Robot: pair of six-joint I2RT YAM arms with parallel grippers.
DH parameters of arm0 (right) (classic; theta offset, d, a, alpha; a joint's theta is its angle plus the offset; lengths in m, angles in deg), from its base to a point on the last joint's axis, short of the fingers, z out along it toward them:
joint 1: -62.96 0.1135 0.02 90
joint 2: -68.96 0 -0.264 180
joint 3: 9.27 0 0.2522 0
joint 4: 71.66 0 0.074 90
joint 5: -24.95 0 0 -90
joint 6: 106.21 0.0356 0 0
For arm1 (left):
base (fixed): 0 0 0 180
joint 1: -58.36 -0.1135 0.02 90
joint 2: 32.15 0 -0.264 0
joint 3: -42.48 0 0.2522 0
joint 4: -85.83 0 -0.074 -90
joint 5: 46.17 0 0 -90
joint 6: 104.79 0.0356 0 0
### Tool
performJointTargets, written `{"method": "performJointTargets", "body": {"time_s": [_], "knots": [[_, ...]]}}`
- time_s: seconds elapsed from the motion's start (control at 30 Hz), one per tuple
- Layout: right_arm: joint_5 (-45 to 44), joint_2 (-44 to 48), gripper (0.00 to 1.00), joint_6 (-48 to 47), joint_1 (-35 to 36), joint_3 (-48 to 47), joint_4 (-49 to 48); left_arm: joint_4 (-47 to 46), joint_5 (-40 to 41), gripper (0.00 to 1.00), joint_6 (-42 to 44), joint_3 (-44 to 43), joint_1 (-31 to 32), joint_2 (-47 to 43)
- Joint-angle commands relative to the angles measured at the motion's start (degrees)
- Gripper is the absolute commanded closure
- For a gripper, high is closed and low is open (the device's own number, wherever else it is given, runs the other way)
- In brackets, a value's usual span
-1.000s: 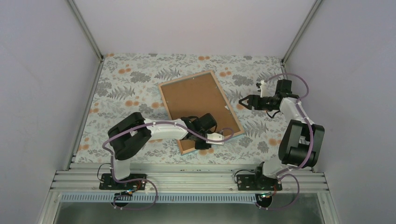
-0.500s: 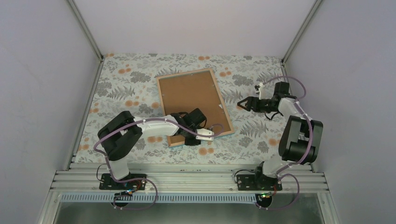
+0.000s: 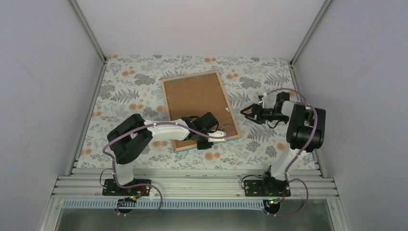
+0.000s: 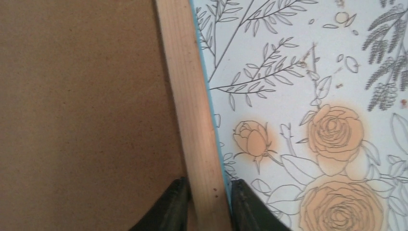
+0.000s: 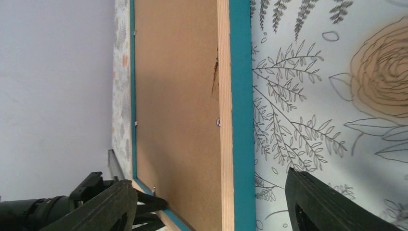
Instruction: Put the photo into the frame
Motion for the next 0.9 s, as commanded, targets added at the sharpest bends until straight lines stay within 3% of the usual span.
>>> {"method": "performJointTargets", "body": {"time_s": [0.0, 0.2, 0.37, 0.53, 0.87], "knots": [[7.9, -4.2, 0.25, 1.5, -0.2, 0.0, -1.0, 2.7, -2.8, 0.82, -2.9, -0.6, 0.2, -1.8], [13.6, -14.4, 0.26, -1.6, 0.3, -4.6, 3.3, 5.8, -7.9, 0.89, -6.9, -1.0, 0.0, -6.9], [18.0, -16.4, 0.2, -1.9, 2.3, -5.1, 4.0, 7.7, -8.6, 0.97, -7.3, -2.0, -0.1, -8.3], [19.9, -18.0, 0.19, -0.5, 5.1, -7.8, 4.2, 8.4, -9.4, 0.98, -6.1, -1.7, 0.0, -9.4], [24.3, -23.4, 0.27, 7.4, 11.6, -11.4, -0.2, 6.8, -15.2, 0.98, -3.7, 1.6, 0.0, -13.4]]}}
